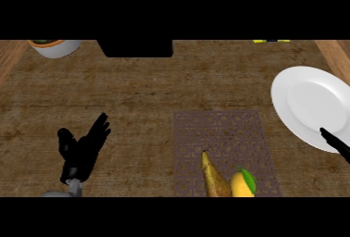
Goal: Pick the lemon from the placemat and place it in the plate
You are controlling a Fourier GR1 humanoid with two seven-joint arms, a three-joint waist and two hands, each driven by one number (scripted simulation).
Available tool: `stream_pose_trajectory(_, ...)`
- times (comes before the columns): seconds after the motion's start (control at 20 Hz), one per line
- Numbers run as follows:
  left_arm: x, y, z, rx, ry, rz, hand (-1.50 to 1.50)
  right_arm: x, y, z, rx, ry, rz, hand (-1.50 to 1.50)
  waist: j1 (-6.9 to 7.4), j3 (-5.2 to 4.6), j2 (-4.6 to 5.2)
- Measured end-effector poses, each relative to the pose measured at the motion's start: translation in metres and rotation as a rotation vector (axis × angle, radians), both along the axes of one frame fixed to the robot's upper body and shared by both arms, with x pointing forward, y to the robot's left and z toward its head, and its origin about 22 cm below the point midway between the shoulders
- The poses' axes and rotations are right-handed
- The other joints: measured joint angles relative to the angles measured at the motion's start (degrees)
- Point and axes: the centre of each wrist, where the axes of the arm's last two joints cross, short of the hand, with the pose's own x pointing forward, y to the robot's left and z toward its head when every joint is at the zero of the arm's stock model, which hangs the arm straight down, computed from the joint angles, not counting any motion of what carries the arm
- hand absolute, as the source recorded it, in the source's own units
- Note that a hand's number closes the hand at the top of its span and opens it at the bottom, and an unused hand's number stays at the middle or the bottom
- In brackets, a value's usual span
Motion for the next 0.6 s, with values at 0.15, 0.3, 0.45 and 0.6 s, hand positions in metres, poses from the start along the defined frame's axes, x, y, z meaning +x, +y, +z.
stream_pose_trajectory(0.15,-0.001,0.001,-0.003,-0.003,-0.018,-0.002,0.0,-0.001,0.025,0.006,-0.032,0.024,0.003,-1.5,0.07,0.05,-0.05)
stream_pose_trajectory(0.3,-0.005,0.0,-0.003,-0.004,-0.026,-0.006,0.0,-0.002,0.042,0.0,-0.066,0.045,-0.012,-1.5,0.2,0.1,-0.08)
stream_pose_trajectory(0.45,0.0,0.003,0.002,-0.005,-0.01,-0.001,0.0,-0.002,0.053,-0.013,-0.091,0.091,-0.006,-1.5,0.18,0.05,0.02)
stream_pose_trajectory(0.6,-0.001,0.002,0.0,-0.003,-0.012,0.003,0.0,-0.002,0.07,-0.019,-0.095,0.13,0.01,-1.5,0.17,0.04,0.04)
